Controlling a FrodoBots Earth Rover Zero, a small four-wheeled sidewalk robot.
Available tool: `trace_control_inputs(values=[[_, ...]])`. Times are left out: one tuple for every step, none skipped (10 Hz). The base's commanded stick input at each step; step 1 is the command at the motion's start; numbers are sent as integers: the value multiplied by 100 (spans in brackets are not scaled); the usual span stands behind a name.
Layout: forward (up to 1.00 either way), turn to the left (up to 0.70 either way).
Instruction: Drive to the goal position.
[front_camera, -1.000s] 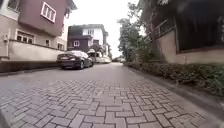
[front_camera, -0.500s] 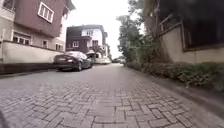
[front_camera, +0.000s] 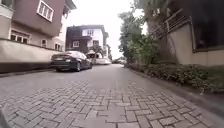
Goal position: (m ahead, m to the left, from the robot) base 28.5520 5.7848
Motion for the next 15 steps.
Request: trace_control_inputs(values=[[70,0],[70,0],[70,0],[70,0],[70,0],[70,0],[70,0],[70,0],[70,0],[70,0],[70,0],[70,0],[70,0],[70,0],[70,0]])
